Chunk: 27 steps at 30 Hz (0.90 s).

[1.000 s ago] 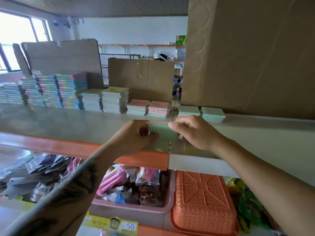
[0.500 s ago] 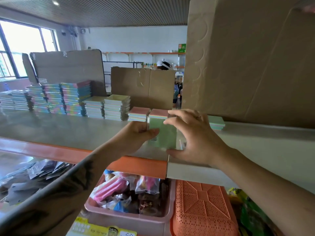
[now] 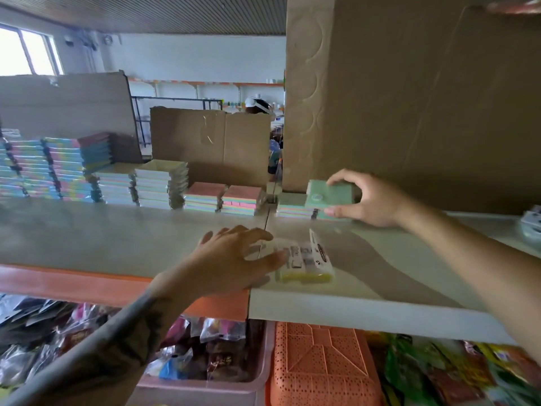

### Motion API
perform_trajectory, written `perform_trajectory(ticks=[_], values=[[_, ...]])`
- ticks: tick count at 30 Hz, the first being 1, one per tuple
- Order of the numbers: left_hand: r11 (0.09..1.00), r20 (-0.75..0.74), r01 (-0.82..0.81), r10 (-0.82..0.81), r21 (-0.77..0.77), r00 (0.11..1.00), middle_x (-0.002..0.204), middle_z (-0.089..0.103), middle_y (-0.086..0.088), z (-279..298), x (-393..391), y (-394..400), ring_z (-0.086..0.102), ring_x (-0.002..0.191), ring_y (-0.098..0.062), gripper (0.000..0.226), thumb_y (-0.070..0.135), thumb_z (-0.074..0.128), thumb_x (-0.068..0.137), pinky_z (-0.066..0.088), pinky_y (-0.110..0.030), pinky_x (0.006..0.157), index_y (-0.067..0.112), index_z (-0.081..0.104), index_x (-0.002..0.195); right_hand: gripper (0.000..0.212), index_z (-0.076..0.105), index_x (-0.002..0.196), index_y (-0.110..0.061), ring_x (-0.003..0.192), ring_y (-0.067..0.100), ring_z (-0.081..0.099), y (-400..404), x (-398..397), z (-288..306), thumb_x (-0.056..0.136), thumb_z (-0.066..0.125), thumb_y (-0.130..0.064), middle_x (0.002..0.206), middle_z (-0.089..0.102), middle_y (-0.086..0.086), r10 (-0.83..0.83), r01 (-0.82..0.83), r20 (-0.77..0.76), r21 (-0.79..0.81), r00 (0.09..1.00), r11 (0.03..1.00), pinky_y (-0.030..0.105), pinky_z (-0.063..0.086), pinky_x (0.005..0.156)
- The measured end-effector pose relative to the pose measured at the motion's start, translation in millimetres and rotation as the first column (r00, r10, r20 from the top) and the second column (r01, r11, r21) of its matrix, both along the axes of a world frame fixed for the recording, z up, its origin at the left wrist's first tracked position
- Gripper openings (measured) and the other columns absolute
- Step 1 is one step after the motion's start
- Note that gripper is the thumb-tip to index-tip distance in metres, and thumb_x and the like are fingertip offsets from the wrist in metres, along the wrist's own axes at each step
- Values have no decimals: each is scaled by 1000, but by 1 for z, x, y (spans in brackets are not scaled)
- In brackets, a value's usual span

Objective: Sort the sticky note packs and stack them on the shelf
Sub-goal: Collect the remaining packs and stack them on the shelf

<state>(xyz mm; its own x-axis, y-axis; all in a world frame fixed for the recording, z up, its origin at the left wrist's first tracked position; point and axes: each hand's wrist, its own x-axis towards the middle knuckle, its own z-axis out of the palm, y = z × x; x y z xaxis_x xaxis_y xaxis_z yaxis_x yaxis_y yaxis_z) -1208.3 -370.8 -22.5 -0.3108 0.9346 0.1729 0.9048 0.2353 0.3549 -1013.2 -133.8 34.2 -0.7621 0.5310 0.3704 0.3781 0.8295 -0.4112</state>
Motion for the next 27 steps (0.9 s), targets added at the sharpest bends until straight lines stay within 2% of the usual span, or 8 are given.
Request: perform_trajectory(ticks=[4,8,13,17,21,25,27], values=[[999,-59,-17,15,-29,998,141,53,17,-2,2,-1,43,132,-13,93,99,21,62,30,-40,108,52,42,139,43,63,110,-39,98,19,62,46,-7,-3,76,87,-49,121,63,-14,-93,97,54,-72,994,993,34,47,91],[1000,-52,-22,21,-16,998,136,56,19,-1,1,-2,48,127,-12,92,99,26,61,35,-39,107,51,45,137,39,65,112,-32,87,18,55,62,-13,-16,80,86,-36,120,64,-6,-76,87,80,-140,994,986,31,39,77],[1000,-27,-27,27,-15,999,138,53,22,0,2,-1,47,127,-10,94,100,28,58,35,-38,108,51,48,136,32,66,112,-39,92,23,60,69,-13,-27,85,82,-32,115,62,-16,-47,66,96,-198,994,978,31,42,81],[999,-17,-35,35,-9,999,134,55,21,0,2,-2,48,125,-9,89,100,32,60,35,-40,109,52,50,133,31,66,114,-40,85,18,56,70,-16,-30,87,78,-30,115,63,-9,-39,54,77,-203,996,978,33,41,79],[999,-12,-41,41,-21,999,133,55,21,-1,3,-3,48,124,-9,90,100,31,59,35,-38,108,51,51,132,29,65,112,-42,74,16,51,66,-16,-32,87,75,-33,111,63,0,-81,93,93,-143,992,985,33,38,71],[998,-11,-54,53,-27,999,134,55,21,1,4,-4,49,124,-10,91,100,32,59,34,-37,106,50,51,132,26,67,112,-38,75,6,55,61,-17,-31,88,73,-27,119,55,-9,-86,92,70,-79,994,993,19,40,64],[998,-16,-53,53,-30,998,135,55,20,0,4,-4,48,125,-10,86,99,37,64,33,-37,105,50,51,132,28,67,114,-37,76,3,53,58,-17,-30,89,71,-27,120,54,-9,-99,104,88,-55,991,993,19,37,64]])
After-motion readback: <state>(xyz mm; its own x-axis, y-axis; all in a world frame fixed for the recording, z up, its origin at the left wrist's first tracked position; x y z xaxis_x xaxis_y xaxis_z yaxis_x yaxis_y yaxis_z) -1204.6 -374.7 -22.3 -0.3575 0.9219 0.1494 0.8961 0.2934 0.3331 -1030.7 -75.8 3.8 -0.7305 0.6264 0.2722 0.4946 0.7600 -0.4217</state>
